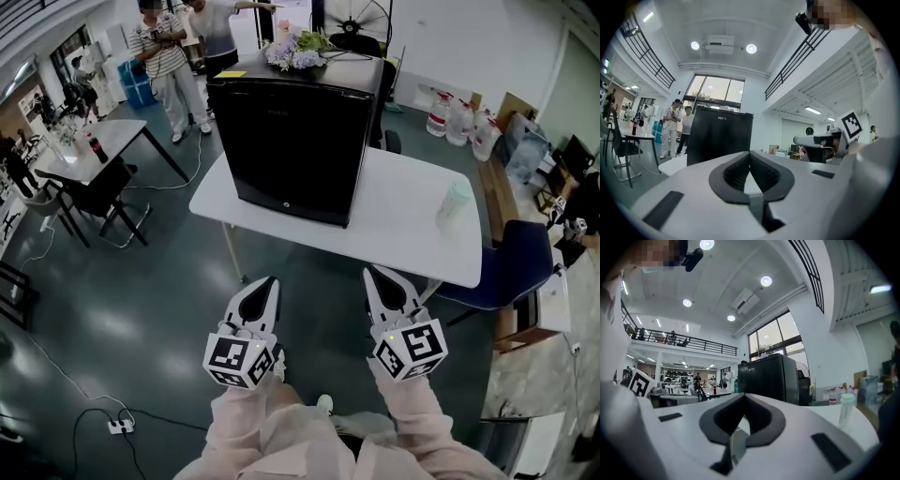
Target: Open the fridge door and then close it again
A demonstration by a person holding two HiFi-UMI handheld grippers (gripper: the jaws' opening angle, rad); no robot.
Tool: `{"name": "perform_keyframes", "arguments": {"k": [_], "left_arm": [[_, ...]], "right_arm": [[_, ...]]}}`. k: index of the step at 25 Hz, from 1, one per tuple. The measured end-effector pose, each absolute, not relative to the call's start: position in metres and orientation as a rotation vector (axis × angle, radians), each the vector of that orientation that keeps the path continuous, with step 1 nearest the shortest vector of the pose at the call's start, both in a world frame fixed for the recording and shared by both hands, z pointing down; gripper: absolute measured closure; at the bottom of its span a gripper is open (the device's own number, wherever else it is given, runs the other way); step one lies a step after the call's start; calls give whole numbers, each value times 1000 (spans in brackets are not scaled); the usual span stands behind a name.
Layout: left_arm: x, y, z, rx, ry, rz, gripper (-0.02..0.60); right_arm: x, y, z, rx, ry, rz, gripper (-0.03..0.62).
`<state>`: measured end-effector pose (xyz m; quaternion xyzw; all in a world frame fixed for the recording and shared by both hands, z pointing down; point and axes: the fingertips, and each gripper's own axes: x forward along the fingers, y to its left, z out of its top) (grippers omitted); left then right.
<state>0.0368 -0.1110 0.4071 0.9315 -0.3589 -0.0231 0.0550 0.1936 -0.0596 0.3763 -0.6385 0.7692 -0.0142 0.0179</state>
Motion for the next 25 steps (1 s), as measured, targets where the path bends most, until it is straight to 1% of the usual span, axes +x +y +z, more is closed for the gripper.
{"name": "perform_keyframes", "arguments": {"k": [11, 25], "left_arm": [[53, -80, 409, 2851, -1077, -70, 569], [66, -73, 405, 2882, -1056, -54, 571]], "right_arm": [[204, -25, 395, -1996, 2344, -110, 585], [209, -20, 398, -1996, 2322, -124, 585]]}}
